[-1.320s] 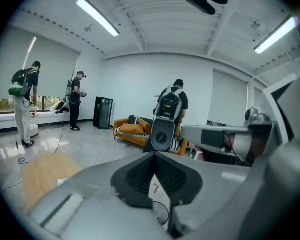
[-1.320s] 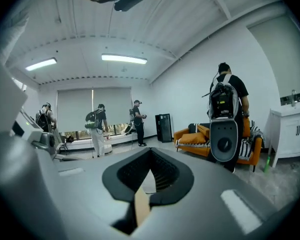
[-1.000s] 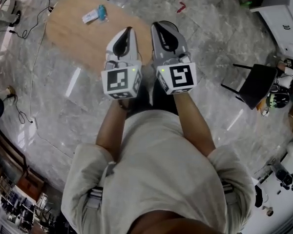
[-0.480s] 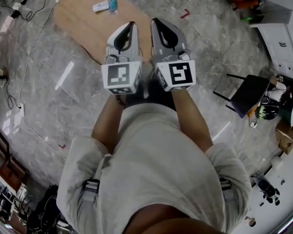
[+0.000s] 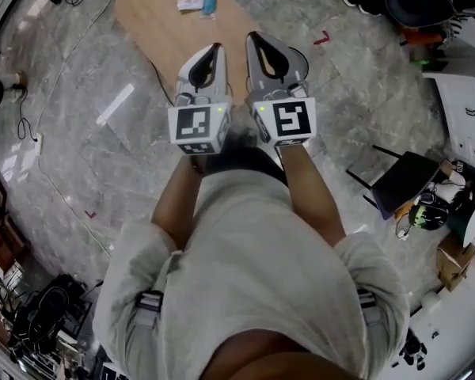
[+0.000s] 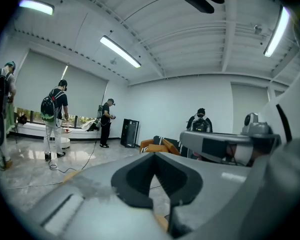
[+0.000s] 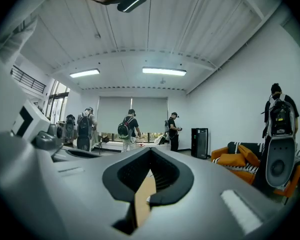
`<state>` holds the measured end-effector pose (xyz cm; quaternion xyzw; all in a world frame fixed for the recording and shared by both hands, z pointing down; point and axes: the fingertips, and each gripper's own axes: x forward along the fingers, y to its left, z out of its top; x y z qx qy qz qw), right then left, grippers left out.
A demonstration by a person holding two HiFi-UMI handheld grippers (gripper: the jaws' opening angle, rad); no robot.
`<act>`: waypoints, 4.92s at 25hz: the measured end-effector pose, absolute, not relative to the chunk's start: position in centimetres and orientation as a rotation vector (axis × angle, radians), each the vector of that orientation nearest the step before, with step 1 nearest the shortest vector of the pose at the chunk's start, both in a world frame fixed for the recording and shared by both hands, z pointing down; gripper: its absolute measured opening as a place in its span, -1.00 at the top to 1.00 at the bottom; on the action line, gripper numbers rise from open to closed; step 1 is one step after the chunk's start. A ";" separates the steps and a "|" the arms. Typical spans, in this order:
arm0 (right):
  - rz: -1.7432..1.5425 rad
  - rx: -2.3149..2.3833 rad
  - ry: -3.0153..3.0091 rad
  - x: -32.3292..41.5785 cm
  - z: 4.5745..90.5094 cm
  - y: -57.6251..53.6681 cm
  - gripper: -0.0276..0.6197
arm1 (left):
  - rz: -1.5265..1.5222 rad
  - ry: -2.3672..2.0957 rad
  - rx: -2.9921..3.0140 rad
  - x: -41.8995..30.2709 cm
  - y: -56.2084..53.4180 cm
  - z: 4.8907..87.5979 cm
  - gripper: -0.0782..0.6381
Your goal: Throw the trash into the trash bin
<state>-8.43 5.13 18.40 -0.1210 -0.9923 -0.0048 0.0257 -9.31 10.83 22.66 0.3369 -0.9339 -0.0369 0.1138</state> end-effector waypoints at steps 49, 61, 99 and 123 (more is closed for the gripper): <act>0.186 -0.155 -2.794 -34.7 36.2 26.2 0.89 | 0.158 -2.343 1.151 -34.1 33.7 38.8 0.73; 0.312 -0.069 -2.699 -40.0 45.4 20.7 0.89 | 0.268 -2.113 1.289 -39.8 25.9 48.2 0.73; 0.131 0.295 -1.921 -44.6 79.7 7.1 0.57 | 0.476 -1.607 1.525 -49.6 19.0 72.5 0.73; 0.412 0.587 -2.205 -38.2 61.0 9.3 0.89 | 0.389 -1.671 1.626 -43.3 15.4 61.4 0.73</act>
